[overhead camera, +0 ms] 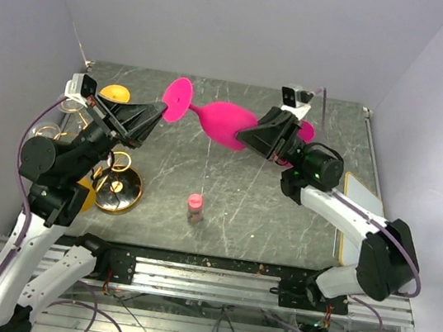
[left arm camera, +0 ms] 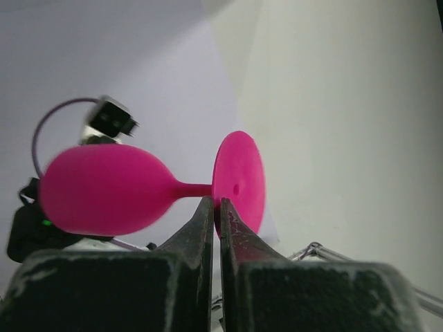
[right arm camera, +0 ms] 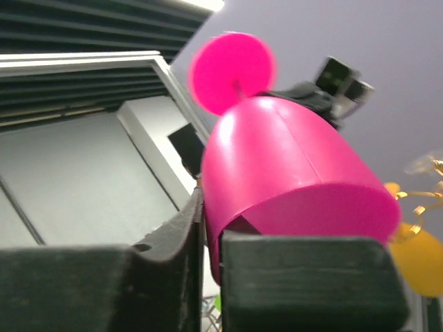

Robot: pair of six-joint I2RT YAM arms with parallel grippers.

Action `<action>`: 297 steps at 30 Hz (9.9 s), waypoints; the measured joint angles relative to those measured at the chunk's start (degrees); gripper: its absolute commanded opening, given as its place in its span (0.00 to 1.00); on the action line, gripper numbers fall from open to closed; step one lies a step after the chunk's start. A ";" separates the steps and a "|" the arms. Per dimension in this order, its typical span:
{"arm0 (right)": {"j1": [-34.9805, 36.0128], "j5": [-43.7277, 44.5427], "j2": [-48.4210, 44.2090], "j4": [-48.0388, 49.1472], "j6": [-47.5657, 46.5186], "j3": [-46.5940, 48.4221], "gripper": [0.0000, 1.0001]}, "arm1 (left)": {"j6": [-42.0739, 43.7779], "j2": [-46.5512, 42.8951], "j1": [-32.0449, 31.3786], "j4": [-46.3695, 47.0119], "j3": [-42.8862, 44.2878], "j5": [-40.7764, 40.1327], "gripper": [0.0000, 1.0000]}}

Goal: Take the wine glass off the wine glass rack

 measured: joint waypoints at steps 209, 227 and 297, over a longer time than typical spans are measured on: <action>-7.93 64.02 -2.86 -139.95 -50.90 35.65 1.00 | -4.42 -9.38 -9.55 -100.17 20.83 -70.18 0.07; -7.93 63.80 -2.38 -140.15 -50.71 35.65 1.00 | -5.64 -18.23 -9.55 -92.15 10.49 -67.19 0.23; -7.93 63.17 -3.54 -140.12 -50.29 34.53 1.00 | -9.18 -17.64 -9.62 -88.98 12.44 -56.57 0.07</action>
